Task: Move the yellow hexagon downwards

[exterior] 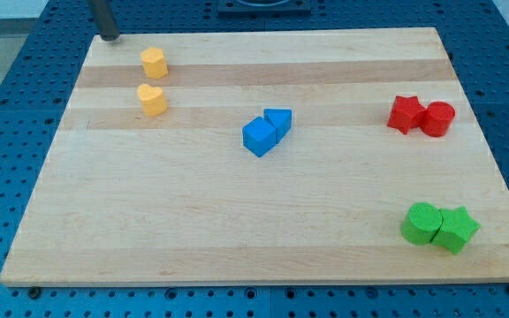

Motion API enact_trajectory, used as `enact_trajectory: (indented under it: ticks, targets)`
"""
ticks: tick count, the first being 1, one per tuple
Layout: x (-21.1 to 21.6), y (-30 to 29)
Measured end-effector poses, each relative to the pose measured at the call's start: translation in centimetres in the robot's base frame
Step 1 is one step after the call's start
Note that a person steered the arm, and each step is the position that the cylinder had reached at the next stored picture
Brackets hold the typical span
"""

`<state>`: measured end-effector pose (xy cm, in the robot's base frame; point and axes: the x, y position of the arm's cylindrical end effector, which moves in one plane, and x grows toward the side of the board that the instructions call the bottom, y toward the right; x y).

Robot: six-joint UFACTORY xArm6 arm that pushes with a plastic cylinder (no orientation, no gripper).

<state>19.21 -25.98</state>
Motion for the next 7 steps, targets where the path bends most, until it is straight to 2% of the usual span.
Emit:
enact_trajectory:
  ticks: [1,3,4,6,7]
  targets:
    - [0.0,0.9]
    - [2.0,9.1]
    - [2.0,10.5]
    - [5.5,10.3]
    - [3.1,9.2]
